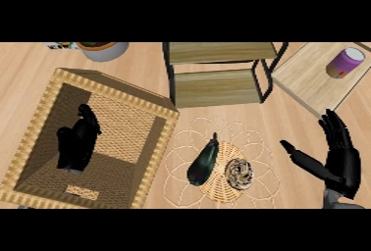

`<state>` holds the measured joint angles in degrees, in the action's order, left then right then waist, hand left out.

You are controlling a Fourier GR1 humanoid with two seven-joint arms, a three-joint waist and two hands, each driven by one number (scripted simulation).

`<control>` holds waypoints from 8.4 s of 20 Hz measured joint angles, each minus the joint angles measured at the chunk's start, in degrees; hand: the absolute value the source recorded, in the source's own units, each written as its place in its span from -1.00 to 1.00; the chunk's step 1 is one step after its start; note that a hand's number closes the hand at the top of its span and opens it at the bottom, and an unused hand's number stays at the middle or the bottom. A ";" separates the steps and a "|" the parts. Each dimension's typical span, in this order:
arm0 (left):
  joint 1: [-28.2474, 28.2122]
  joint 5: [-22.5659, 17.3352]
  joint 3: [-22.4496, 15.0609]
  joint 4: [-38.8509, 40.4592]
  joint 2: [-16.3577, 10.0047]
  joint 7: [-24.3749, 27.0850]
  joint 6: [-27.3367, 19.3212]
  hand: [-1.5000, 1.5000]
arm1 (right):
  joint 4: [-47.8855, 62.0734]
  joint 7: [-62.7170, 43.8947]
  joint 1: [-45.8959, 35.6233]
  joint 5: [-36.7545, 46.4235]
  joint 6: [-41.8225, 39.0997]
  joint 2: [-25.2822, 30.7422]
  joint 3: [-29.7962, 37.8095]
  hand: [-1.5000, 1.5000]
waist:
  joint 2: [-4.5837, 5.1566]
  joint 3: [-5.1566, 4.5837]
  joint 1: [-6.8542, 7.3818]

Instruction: Pick the cupcake from the placemat and place it in the tiered shelf

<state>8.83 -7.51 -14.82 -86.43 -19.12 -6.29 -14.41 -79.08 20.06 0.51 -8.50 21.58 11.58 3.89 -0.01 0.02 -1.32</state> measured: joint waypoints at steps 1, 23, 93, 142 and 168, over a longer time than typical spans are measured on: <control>0.07 0.05 0.05 0.47 0.28 0.68 0.13 0.00 | -1.29 0.44 1.17 -0.75 -1.50 0.13 -0.11 -1.00 | -0.07 0.03 0.16; 2.42 1.86 -1.44 -0.12 1.69 -2.97 -1.32 0.00 | -38.88 -52.64 1.77 16.88 -22.07 27.56 -19.20 -1.00 | -0.22 -0.14 1.30; 2.08 1.97 2.23 0.14 5.93 0.33 2.42 0.00 | -23.62 -66.64 -2.19 53.62 -30.87 -0.87 -32.56 -1.00 | -0.48 0.11 1.31; 4.77 -7.17 4.20 -6.38 0.85 -4.97 -1.81 0.00 | -18.80 -88.33 -37.97 67.53 -5.82 -9.45 -53.93 1.00 | -0.58 -0.25 1.58; 4.34 -2.16 3.73 -1.39 2.50 -4.79 1.10 0.00 | -12.80 -87.68 -64.58 79.20 -19.54 -10.62 -27.27 1.00 | -0.21 -0.16 1.13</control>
<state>13.17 -9.66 -11.09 -87.82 -16.62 -11.08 -13.31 -91.88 -67.61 -64.07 70.71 2.04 0.96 -23.37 -0.23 -0.13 -0.19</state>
